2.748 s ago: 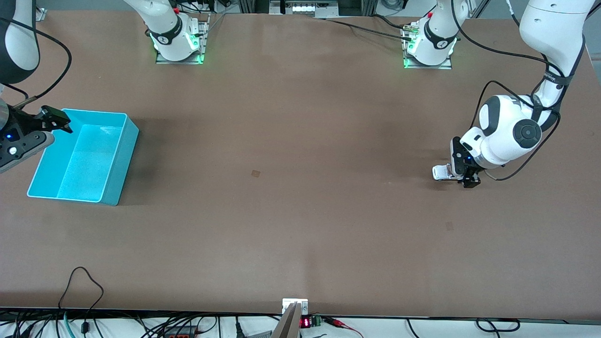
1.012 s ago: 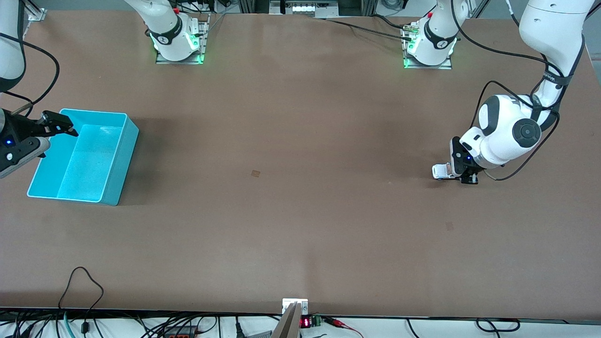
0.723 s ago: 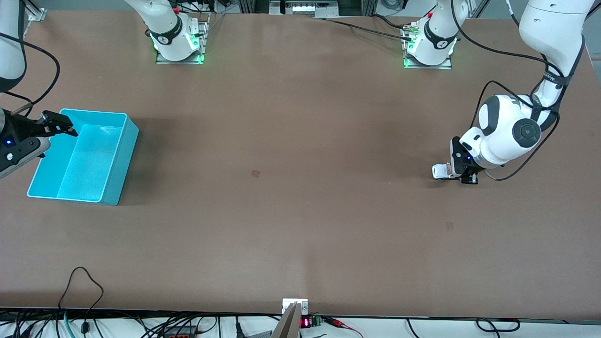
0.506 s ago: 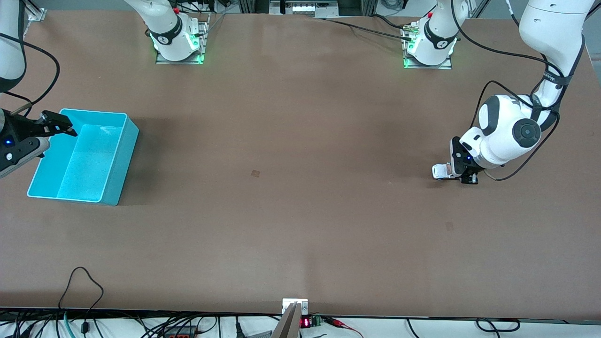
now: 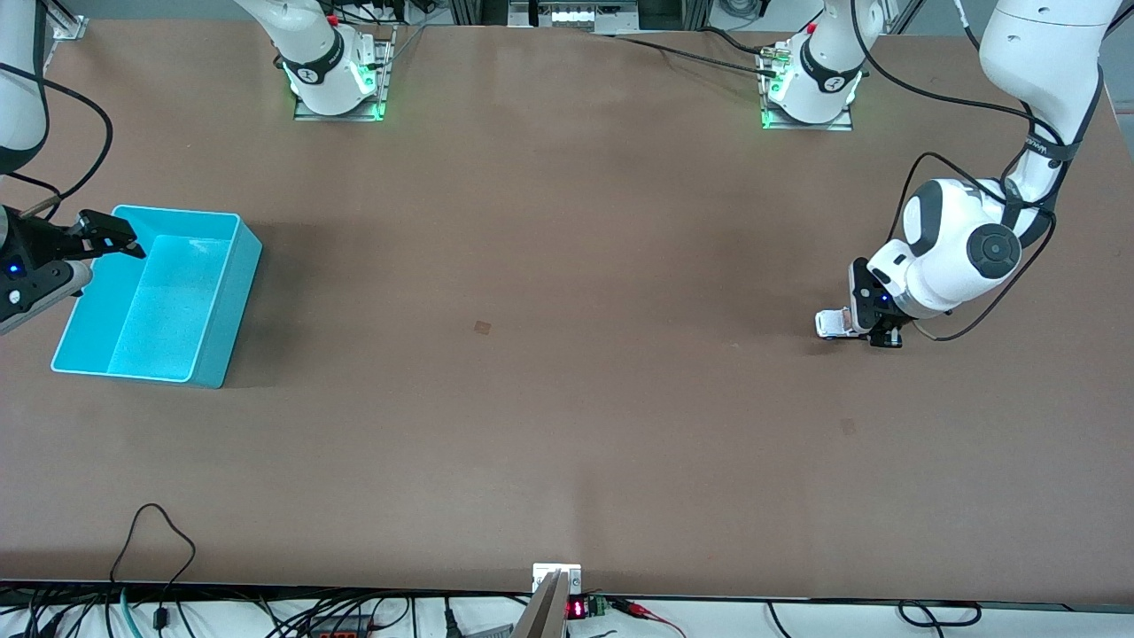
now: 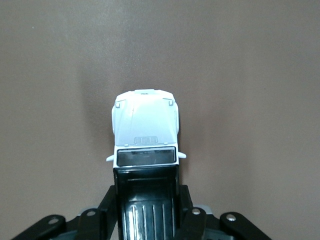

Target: Wind and store white jeep toy

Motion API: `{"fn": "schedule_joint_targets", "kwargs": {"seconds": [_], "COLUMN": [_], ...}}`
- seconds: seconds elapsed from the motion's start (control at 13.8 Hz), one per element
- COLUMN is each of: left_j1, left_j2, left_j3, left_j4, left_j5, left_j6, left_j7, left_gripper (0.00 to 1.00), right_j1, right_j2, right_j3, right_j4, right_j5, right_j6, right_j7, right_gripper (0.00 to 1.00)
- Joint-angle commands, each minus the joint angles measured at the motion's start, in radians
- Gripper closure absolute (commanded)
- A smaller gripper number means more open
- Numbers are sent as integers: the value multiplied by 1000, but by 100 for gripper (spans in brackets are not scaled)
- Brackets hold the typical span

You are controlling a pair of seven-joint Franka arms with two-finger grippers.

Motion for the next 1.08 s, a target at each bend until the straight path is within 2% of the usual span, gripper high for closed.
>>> {"fn": "schedule_joint_targets", "kwargs": {"seconds": [0.0, 0.72, 0.87, 1.01], "left_j1": [26, 149, 173, 196], "left_j2": [-6, 76, 88, 102], "left_j3": [-10, -10, -10, -10], "left_j4": [-7, 42, 44, 58], "left_j5": [16, 19, 66, 106], "left_j6": [-1, 2, 5, 5], "left_j7": [9, 102, 111, 113], "left_gripper": [80, 80, 80, 80], "right_j1": [-1, 0, 3, 5], "right_j2": [-3, -5, -8, -11], "right_j3": [4, 4, 6, 9], "right_j4": [11, 11, 10, 11], "right_j5": [-4, -1, -2, -1], "right_j6": [-18, -18, -18, -20], "right_j7": [15, 17, 24, 133], "right_gripper": [0, 0, 0, 0]}}
